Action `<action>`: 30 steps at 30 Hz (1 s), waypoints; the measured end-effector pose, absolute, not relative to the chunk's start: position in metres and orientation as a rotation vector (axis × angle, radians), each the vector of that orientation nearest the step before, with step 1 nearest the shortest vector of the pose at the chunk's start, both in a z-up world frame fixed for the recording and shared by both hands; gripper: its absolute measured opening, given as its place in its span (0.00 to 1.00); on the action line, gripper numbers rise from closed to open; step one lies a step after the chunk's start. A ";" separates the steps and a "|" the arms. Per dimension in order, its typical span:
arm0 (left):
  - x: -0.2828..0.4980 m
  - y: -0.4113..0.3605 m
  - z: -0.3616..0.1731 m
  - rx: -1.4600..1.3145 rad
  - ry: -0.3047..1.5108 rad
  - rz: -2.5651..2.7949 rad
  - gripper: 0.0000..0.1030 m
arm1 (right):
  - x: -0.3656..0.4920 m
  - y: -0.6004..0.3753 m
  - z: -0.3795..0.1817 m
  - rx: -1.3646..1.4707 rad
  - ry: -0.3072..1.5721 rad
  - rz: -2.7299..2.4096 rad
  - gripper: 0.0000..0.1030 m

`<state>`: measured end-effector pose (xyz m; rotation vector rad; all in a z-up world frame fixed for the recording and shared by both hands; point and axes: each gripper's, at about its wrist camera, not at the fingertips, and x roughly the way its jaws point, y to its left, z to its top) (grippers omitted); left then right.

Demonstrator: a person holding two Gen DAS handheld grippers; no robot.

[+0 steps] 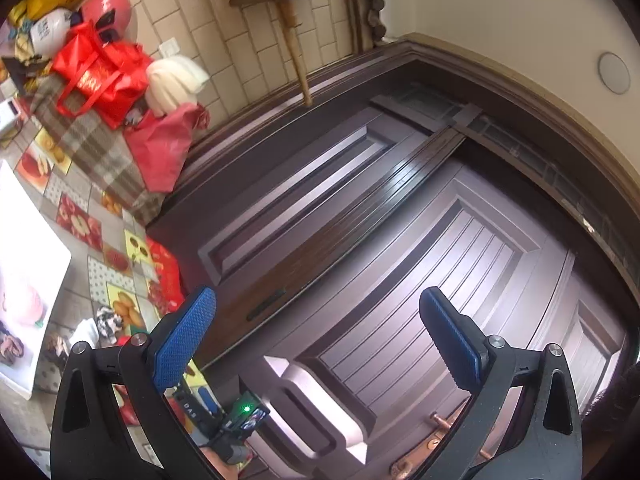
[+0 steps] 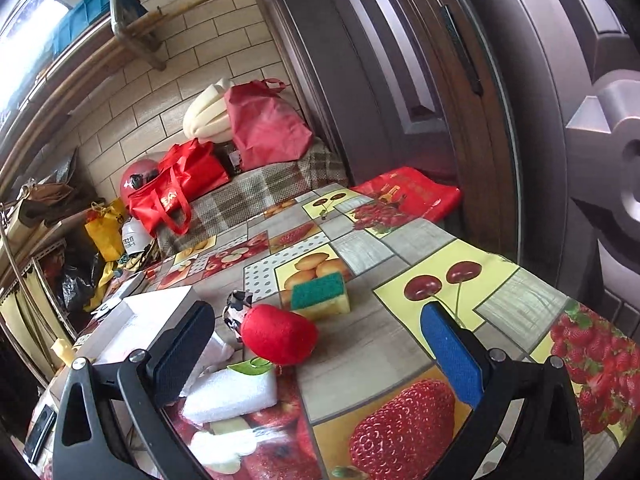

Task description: Organize soft objects

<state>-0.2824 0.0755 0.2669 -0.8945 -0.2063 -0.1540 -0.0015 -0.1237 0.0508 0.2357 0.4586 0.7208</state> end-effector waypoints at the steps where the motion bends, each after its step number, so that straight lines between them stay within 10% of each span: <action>1: -0.285 0.073 0.270 -0.880 -0.218 -0.158 0.99 | -0.001 -0.124 0.050 0.238 0.463 0.721 1.00; 30: -0.265 0.069 0.261 -0.808 -0.155 -0.073 0.99 | 0.002 -0.123 0.051 0.231 0.477 0.720 1.00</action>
